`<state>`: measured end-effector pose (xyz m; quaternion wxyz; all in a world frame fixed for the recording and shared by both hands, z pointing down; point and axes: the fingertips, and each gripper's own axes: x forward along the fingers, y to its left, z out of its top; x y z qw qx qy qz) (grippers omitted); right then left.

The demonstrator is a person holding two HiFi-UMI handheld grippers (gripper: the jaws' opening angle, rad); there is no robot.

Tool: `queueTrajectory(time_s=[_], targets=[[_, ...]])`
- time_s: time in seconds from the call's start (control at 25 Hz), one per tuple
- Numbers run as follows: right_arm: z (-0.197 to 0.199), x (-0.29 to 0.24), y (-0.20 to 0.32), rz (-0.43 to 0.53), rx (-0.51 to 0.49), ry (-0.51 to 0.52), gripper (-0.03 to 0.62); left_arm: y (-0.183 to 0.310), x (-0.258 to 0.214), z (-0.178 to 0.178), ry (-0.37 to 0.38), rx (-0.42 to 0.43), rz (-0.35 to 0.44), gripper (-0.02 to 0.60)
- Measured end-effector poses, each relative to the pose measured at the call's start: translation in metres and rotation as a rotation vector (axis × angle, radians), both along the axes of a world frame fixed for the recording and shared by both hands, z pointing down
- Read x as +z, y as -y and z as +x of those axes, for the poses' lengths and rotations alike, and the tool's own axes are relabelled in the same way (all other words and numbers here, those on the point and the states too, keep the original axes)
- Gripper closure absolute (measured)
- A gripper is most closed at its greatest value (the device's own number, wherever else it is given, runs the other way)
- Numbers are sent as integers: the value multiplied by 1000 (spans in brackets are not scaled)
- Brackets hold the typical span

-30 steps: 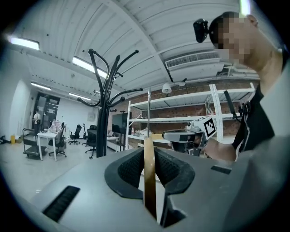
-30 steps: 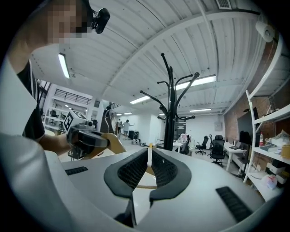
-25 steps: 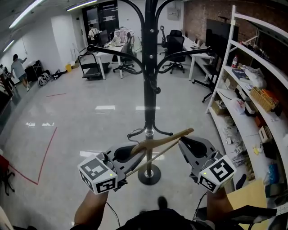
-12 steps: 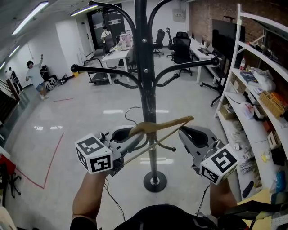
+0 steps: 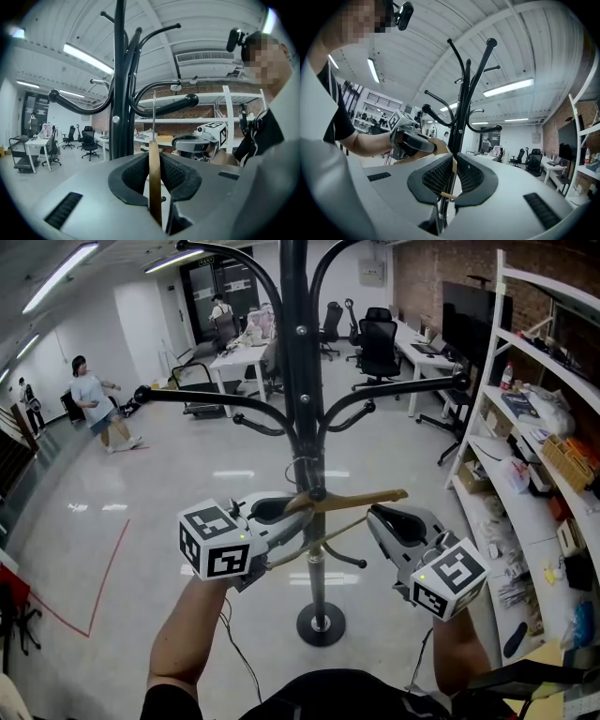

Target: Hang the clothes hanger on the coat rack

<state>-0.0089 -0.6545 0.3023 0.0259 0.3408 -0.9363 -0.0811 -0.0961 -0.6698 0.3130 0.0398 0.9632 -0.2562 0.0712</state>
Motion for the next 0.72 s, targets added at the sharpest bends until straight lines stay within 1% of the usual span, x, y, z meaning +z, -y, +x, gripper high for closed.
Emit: queueTrajectory(time_s=[0.12, 0.24, 0.32, 0.44, 0.6, 0.72], targets=[[4, 6, 3, -11, 13, -3, 583, 7, 10, 7, 33, 16, 2, 529], [8, 13, 6, -25, 30, -6, 583, 12, 17, 6, 48, 23, 2, 529], [8, 16, 6, -32, 36, -2, 583, 12, 18, 5, 46, 51, 3, 529], [5, 20, 5, -45, 36, -2, 583, 7, 17, 6, 67, 105, 28, 529], [6, 25, 5, -53, 42, -10, 583, 9, 21, 7, 42, 132, 12, 529], [10, 31, 5, -54, 49, -14, 583, 10, 27, 7, 27, 147, 16, 529]])
